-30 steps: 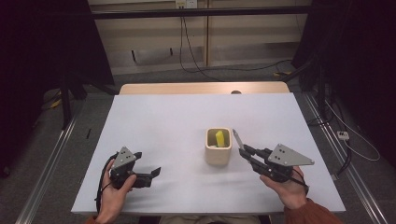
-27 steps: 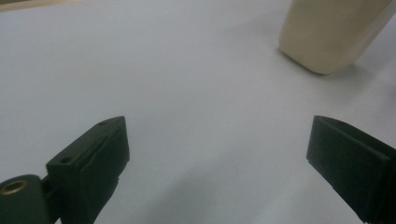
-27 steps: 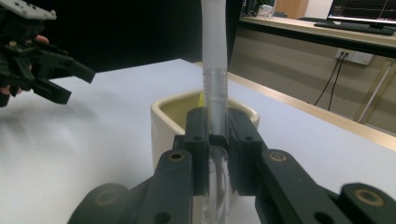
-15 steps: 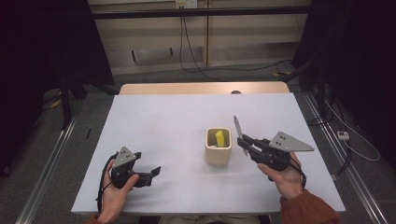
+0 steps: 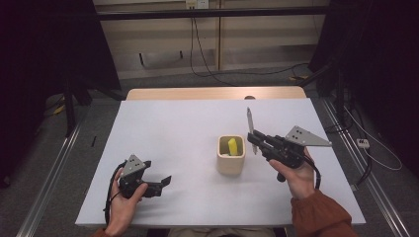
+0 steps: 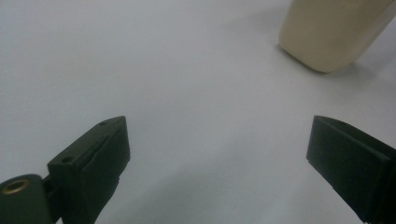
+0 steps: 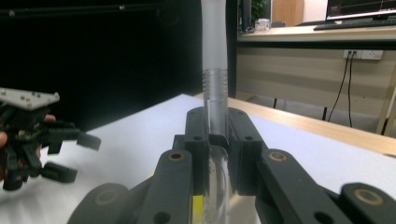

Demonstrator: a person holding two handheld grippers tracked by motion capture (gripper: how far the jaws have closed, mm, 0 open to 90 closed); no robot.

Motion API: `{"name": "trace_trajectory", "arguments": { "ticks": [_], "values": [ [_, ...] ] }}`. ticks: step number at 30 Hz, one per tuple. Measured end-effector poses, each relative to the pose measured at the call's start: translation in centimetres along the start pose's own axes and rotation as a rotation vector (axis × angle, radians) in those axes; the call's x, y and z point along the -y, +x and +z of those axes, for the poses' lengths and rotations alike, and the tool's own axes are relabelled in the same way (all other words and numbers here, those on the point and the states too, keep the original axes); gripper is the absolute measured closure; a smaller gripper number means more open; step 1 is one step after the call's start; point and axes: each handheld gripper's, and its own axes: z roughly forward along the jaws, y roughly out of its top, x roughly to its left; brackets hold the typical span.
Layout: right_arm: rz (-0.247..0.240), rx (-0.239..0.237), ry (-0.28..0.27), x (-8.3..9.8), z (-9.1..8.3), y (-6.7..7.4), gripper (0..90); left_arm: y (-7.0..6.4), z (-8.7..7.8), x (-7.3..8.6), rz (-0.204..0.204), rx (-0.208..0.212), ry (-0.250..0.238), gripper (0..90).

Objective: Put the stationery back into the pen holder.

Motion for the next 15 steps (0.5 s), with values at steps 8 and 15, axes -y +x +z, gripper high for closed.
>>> {"name": "trace_trajectory", "arguments": {
  "ticks": [8,15],
  "values": [
    [-0.001,-0.002,-0.022,-0.6,1.4,-0.3,80.5,-0.3,-0.3,-0.1,0.010,0.006,-0.022,6.3],
    [0.007,0.007,-0.036,-0.7,2.8,-0.8,80.5,-0.2,-0.4,0.0,0.005,-0.002,-0.020,6.2]
  ]
}}
